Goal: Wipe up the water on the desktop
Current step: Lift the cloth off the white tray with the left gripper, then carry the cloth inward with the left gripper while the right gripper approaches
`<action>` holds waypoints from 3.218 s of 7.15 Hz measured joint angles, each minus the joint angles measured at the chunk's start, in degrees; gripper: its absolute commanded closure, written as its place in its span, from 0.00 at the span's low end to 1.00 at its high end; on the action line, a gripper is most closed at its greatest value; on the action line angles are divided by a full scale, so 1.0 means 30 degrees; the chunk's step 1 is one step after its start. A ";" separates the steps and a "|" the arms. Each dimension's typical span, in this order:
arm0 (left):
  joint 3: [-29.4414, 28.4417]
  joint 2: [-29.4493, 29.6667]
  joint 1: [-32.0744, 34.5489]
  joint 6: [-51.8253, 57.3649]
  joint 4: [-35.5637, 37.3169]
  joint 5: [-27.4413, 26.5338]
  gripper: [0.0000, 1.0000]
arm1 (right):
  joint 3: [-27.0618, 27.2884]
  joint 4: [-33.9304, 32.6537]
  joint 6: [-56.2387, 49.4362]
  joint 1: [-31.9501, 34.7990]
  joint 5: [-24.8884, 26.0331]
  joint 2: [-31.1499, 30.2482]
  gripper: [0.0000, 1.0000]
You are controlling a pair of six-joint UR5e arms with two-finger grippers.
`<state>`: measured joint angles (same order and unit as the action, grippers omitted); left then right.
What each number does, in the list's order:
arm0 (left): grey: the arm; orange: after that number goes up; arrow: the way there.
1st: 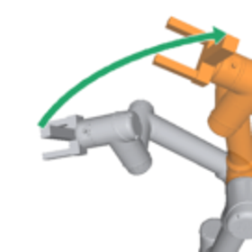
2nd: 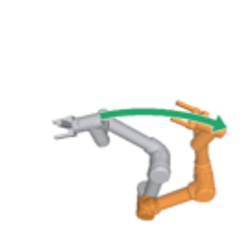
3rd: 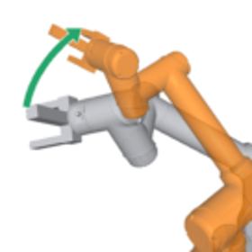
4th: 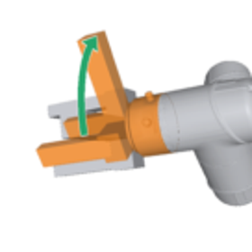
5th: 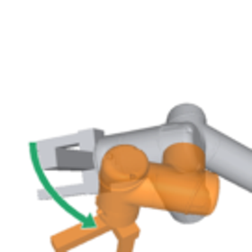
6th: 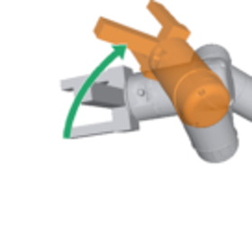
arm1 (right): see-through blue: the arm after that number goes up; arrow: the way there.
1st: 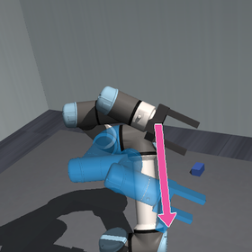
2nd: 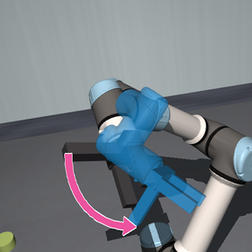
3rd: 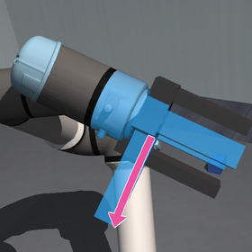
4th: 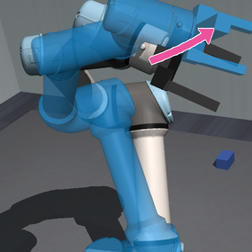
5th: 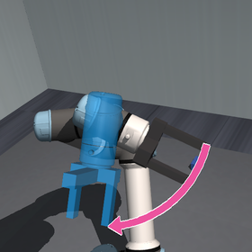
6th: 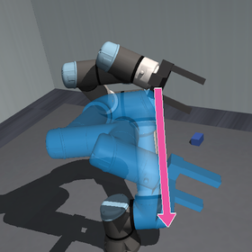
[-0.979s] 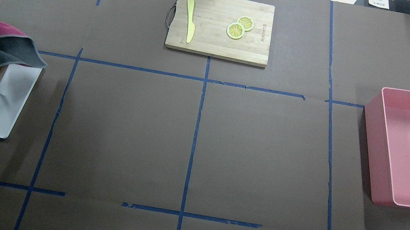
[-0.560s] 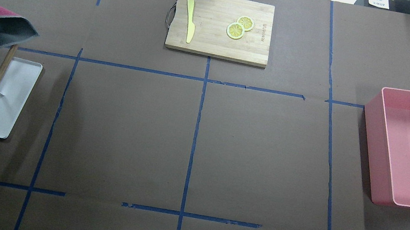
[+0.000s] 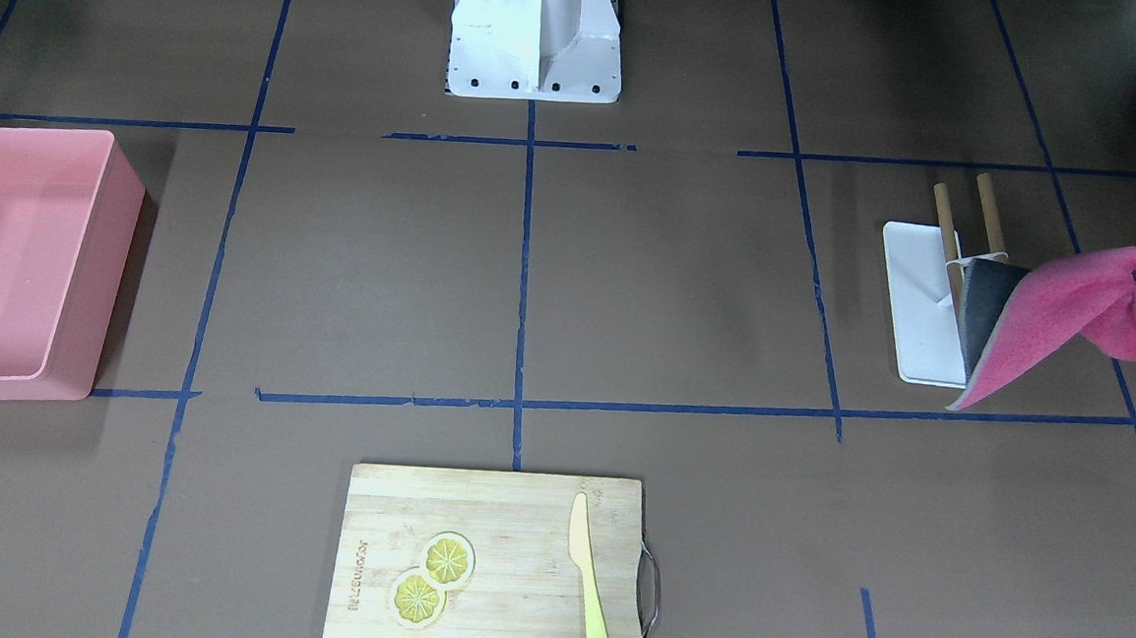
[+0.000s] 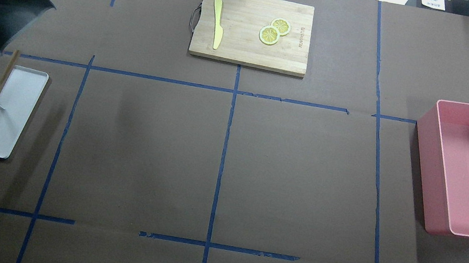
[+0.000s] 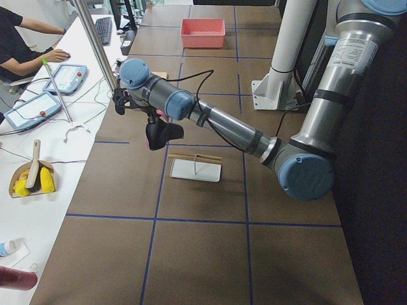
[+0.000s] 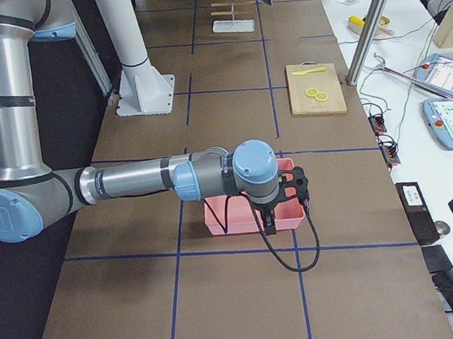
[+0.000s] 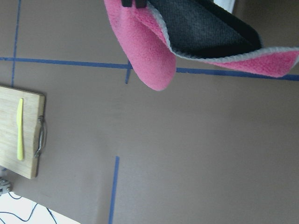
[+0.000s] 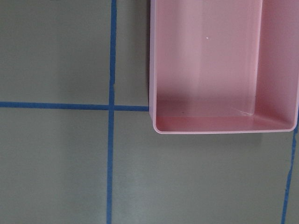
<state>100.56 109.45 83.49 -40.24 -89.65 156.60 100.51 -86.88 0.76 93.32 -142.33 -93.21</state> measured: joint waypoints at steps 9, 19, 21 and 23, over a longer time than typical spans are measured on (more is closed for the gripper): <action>-0.0113 0.4596 -0.4899 -0.7178 0.0238 0.0125 1.00 | 0.4923 0.2399 1.3052 -1.5196 0.8013 1.0501 0.00; -0.0142 0.7575 -0.9931 -0.7594 -0.1644 0.0059 1.00 | 0.4338 0.8074 1.1032 -2.2488 1.5410 1.1752 0.01; -0.0095 0.7882 -1.0521 -0.7638 -0.1634 0.0041 1.00 | 0.4210 0.8106 1.1018 -2.2492 1.5558 1.1937 0.01; 0.0019 0.7939 -1.0810 -0.7812 -0.1647 0.0038 1.00 | 0.4021 0.8126 1.1032 -2.2524 1.5593 1.1963 0.01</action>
<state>100.62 133.27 51.06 -63.67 -94.59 156.71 112.57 -62.50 33.85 25.75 -95.55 -57.32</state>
